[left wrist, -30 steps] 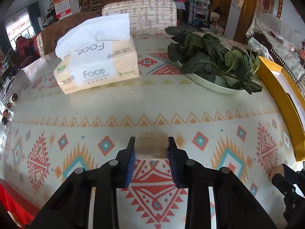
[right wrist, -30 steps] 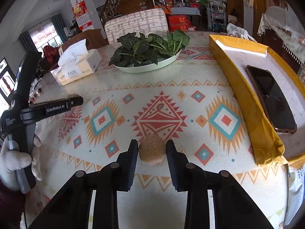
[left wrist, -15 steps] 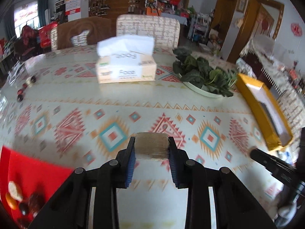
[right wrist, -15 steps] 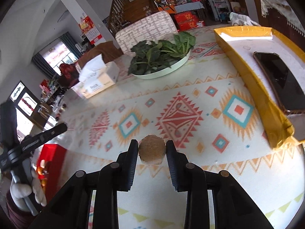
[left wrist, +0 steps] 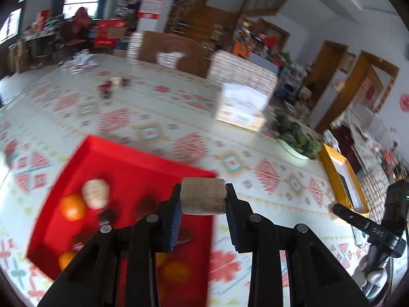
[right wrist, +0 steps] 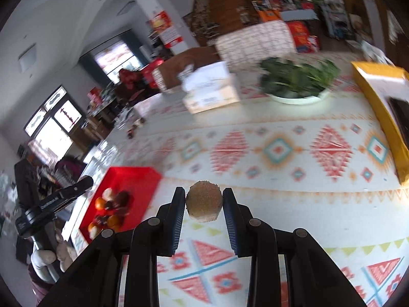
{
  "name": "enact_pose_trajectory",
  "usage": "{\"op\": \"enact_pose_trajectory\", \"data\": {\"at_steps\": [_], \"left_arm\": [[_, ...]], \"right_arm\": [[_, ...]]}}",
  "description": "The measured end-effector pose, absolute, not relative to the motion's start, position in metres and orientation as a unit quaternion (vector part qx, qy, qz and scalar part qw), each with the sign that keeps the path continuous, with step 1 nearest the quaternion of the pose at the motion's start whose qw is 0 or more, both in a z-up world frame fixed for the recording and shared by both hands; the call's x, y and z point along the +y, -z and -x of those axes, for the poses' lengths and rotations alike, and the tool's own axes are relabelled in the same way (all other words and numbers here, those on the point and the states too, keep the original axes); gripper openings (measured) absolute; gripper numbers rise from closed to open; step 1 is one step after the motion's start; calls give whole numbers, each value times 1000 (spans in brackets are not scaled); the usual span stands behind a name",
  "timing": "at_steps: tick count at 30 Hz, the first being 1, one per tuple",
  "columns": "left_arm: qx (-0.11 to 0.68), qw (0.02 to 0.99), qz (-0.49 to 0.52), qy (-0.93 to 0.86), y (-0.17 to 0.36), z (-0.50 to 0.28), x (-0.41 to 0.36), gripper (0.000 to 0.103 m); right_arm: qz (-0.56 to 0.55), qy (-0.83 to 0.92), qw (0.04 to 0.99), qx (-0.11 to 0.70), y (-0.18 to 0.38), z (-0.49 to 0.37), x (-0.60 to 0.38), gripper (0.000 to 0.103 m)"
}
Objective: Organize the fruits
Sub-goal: 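Carry both biscuits into the red tray and open both grippers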
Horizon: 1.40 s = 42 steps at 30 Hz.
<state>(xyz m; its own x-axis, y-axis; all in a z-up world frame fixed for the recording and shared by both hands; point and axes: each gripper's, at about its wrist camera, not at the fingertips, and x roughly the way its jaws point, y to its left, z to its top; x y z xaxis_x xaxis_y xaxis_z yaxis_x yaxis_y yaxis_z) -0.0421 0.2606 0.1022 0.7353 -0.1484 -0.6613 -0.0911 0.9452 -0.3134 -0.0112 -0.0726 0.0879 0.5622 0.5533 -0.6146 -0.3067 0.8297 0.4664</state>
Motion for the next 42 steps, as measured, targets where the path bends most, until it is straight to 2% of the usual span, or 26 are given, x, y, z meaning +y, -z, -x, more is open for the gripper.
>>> {"op": "enact_pose_trajectory", "data": {"at_steps": [5, 13, 28, 29, 33, 42], "left_arm": [[361, 913, 192, -20, -86, 73, 307, 31], [367, 909, 194, -40, -57, 90, 331, 31], [400, 888, 227, -28, -30, 44, 351, 31], [401, 886, 230, -29, -29, 41, 352, 32], [392, 885, 248, -26, -31, 38, 356, 50], [343, 894, 284, -44, -55, 62, 378, 66]], "right_arm": [[-123, -285, 858, 409, -92, 20, -11, 33], [-72, -332, 831, 440, -75, 26, 85, 33], [-35, -357, 806, 471, -48, 13, 172, 33], [-34, -357, 805, 472, -48, 12, 173, 33], [-39, -362, 802, 474, -46, 8, 177, 33], [-56, -380, 784, 487, -36, 1, 193, 35]]}}
